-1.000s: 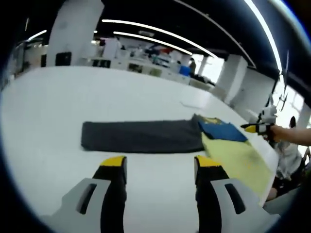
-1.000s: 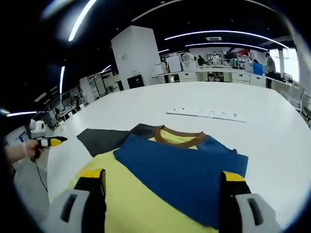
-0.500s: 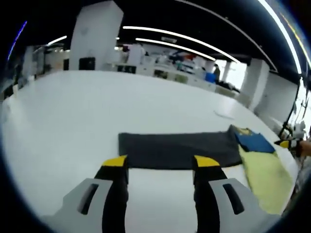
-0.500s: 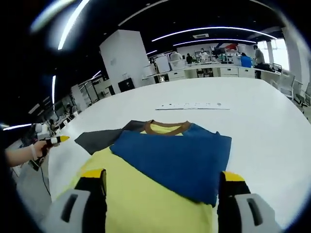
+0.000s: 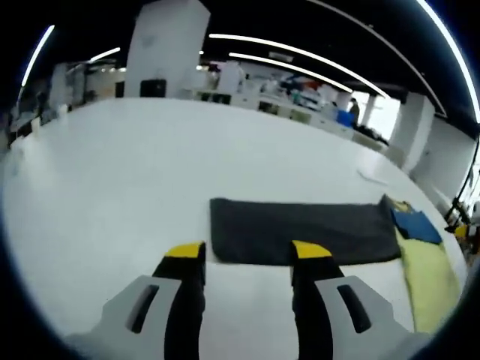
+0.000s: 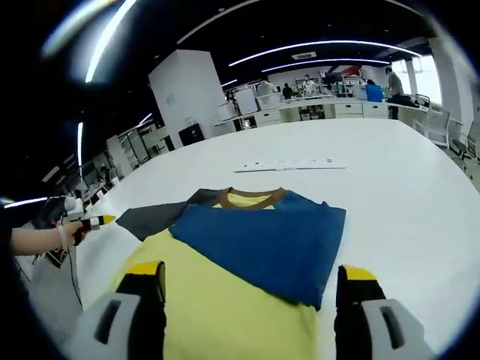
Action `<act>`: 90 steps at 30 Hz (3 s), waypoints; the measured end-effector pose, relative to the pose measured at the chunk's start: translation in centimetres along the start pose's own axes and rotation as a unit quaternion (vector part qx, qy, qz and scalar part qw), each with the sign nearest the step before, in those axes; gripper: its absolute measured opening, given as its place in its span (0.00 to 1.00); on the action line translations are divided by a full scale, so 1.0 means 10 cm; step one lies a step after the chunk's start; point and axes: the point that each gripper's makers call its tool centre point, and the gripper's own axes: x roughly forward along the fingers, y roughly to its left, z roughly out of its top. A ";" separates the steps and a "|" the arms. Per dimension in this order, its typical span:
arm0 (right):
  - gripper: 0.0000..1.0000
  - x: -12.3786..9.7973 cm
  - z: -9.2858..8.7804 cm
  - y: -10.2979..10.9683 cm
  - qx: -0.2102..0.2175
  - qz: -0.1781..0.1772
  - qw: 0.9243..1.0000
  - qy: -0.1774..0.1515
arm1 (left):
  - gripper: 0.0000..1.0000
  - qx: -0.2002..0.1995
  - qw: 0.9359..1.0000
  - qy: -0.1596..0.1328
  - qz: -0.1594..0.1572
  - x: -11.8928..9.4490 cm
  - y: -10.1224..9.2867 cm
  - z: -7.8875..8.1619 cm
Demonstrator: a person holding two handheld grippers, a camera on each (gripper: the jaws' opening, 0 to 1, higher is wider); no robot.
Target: Fold the garment on the visible template until the final outline fits inside the template.
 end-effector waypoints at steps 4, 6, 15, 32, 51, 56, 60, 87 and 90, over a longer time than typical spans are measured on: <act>0.94 -0.03 -0.03 0.02 0.005 0.002 1.000 0.001 | 0.36 0.008 1.000 0.004 0.011 0.05 0.05 -0.03; 0.94 -0.06 -0.03 0.01 0.011 0.001 1.000 -0.005 | 0.33 0.009 1.000 0.005 0.019 0.06 0.08 -0.05; 0.93 -0.17 -0.09 -0.11 0.026 -0.009 1.000 -0.006 | 0.21 0.005 0.999 0.012 0.033 0.13 0.10 -0.08; 0.91 -0.22 -0.15 -0.14 0.036 -0.016 0.999 -0.009 | 0.00 -0.060 0.998 -0.025 0.027 0.07 0.01 0.17; 0.90 -0.23 -0.15 -0.11 0.037 -0.004 0.999 -0.018 | 0.00 -0.021 0.987 -0.072 -0.144 0.20 -1.55 0.72; 0.90 -0.27 -0.15 -0.16 0.043 -0.008 0.999 -0.021 | 0.00 -0.031 0.980 -0.082 -0.179 0.25 -1.96 0.83; 0.89 -0.29 -0.17 -0.19 0.046 -0.011 0.999 -0.021 | 0.00 -0.036 0.974 -0.084 -0.208 0.29 -2.27 0.88; 0.88 -0.38 -0.34 -0.35 0.060 -0.024 0.998 -0.012 | 0.00 -0.061 0.929 -0.069 -0.359 0.43 -4.38 0.73; 0.88 -0.43 -0.33 -0.40 0.062 -0.029 0.998 -0.014 | 0.00 -0.051 0.926 -0.060 -0.370 0.44 -4.56 0.61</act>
